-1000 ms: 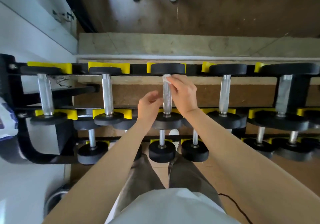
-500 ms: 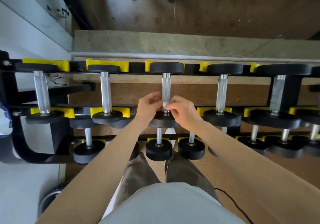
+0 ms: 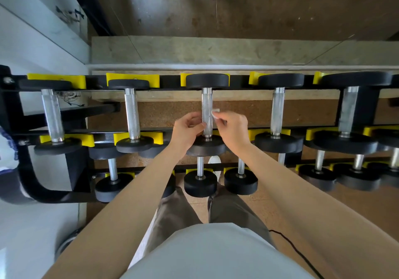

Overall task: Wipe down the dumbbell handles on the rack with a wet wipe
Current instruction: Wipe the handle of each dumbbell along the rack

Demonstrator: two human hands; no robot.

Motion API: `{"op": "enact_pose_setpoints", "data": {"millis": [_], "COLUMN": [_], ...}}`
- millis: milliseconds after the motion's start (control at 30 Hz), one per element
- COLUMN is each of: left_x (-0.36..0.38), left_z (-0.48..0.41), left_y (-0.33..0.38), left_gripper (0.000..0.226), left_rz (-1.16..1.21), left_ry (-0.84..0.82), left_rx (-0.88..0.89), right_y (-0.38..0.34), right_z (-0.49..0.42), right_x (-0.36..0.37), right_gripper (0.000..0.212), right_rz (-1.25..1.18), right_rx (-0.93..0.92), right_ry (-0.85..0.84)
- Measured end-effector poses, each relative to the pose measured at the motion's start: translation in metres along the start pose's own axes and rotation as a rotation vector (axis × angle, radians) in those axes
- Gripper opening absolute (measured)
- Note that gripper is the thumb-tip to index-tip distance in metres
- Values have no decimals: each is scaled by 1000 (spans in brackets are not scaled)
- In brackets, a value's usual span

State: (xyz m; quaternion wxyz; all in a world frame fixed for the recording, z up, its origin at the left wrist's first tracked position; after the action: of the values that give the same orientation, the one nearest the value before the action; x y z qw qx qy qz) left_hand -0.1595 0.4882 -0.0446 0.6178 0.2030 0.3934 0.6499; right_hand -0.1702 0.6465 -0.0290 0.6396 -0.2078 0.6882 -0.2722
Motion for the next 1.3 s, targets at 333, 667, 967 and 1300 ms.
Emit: {"op": "enact_pose_setpoints", "data": {"millis": [333, 667, 967, 1300], "left_x": [-6, -14, -21, -23], "left_z": [2, 2, 0, 3], "left_y": [-10, -16, -20, -15], "left_gripper": [27, 33, 25, 23], "left_rz": [-103, -86, 12, 52], "left_ry": [0, -91, -13, -14], "left_rx": [23, -5, -61, -66], "right_y": [-7, -31, -16, 13], "right_z": [-17, -31, 3, -13], "right_x": [-31, 16, -1, -28], "right_gripper": [24, 30, 34, 30], "right_rz": [76, 121, 295, 44], "right_rx": [-119, -309, -397, 336], "right_ry": [-436, 15, -407, -541]}}
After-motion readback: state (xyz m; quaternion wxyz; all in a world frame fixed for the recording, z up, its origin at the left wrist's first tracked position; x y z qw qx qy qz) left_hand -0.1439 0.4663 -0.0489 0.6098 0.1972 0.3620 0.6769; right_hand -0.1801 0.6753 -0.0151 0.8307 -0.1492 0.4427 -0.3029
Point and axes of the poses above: each hand's wrist, its own z-axis away from the middle knuckle, its own x-axis out of the palm, y = z × x, the point moved 1 cm from there along -z, towards the middle knuckle, and after that the axes turned 14 degrees about y, right-handed, at the moved point
